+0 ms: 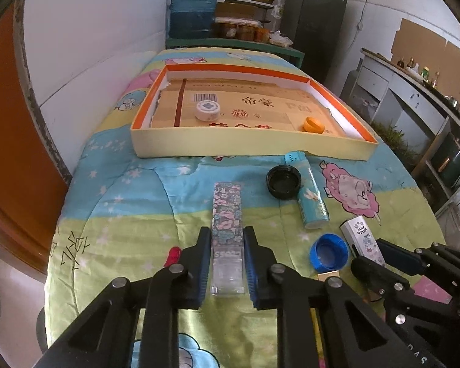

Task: Organize rigid objects
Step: 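Carry the gloss tube with the left gripper while the right gripper carries the Hello Kitty box into the tray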

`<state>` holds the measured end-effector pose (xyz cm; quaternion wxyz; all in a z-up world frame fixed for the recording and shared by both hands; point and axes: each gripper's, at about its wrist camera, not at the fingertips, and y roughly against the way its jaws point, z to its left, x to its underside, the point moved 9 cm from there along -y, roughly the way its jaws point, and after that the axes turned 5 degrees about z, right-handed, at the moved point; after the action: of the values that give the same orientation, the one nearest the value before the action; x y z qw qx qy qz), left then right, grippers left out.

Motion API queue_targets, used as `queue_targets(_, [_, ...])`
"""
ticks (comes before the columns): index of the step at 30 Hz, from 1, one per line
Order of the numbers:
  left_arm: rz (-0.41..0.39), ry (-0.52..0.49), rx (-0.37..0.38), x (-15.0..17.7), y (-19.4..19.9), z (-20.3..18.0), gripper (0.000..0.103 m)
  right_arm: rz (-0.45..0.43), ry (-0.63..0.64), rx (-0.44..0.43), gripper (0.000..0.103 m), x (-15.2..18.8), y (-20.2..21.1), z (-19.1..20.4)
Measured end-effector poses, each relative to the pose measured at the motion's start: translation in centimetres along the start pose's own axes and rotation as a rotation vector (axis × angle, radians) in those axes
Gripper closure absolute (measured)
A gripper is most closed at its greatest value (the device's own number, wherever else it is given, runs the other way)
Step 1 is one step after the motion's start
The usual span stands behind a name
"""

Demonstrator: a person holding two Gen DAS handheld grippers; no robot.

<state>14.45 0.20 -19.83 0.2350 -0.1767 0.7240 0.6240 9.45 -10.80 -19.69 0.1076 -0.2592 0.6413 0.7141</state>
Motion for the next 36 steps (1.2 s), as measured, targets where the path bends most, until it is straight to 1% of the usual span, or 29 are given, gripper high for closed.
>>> queue_targets(6, [-0.004, 0.005, 0.004, -0.1, 0.1, -0.1, 0.082, -0.016, -0.030, -0.008, 0.076, -0.2, 0.6, -1.0])
queue_targets(14, [-0.009, 0.006, 0.008, -0.1, 0.4, -0.1, 0.082, -0.027, -0.040, -0.003, 0.076, -0.5, 0.9, -1.4])
queue_targets(36, [-0.064, -0.001, 0.029, -1.2, 3.2, -0.7, 0.083, -0.071, -0.047, 0.006, 0.076, -1.4, 2.3, -1.9])
